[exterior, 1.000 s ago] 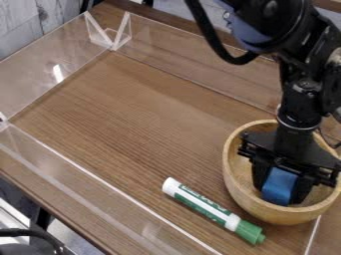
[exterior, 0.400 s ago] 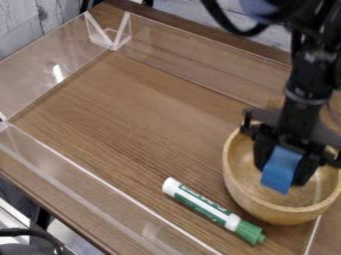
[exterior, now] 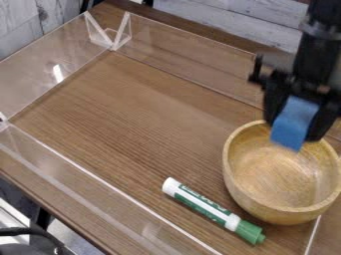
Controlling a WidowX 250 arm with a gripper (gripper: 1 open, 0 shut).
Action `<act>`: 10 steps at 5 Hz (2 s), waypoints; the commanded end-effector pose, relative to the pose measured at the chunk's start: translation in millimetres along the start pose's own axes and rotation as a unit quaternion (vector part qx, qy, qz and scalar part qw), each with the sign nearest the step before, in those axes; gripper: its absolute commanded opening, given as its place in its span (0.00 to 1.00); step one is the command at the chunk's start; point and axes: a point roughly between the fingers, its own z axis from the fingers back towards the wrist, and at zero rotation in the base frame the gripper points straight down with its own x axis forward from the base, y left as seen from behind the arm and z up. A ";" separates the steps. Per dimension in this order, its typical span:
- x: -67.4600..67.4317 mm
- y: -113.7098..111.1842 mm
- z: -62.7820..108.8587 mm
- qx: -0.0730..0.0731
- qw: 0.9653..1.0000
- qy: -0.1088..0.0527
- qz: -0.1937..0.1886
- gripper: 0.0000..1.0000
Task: Remove the blue block from inside the brown bowl and put it on the table
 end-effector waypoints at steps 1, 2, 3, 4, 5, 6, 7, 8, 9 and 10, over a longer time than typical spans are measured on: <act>12.4 8.6 44.1 -0.012 0.999 -0.043 -0.012 0.00; 14.0 26.8 60.4 -0.011 0.999 -0.051 -0.017 0.00; 4.6 35.9 62.7 -0.009 0.998 -0.056 -0.020 0.00; -7.5 30.5 62.3 -0.010 0.998 -0.055 -0.029 0.00; -15.6 24.5 62.5 -0.011 0.998 -0.054 -0.036 0.00; -22.5 18.1 62.6 -0.011 0.998 -0.052 -0.043 0.00; -28.8 12.6 62.5 -0.011 0.998 -0.051 -0.046 0.00; -33.9 9.4 62.5 -0.011 0.998 -0.049 -0.048 0.00; -33.9 13.1 62.3 -0.010 0.998 -0.050 -0.042 0.00; -32.8 18.2 62.7 -0.009 0.998 -0.052 -0.036 0.00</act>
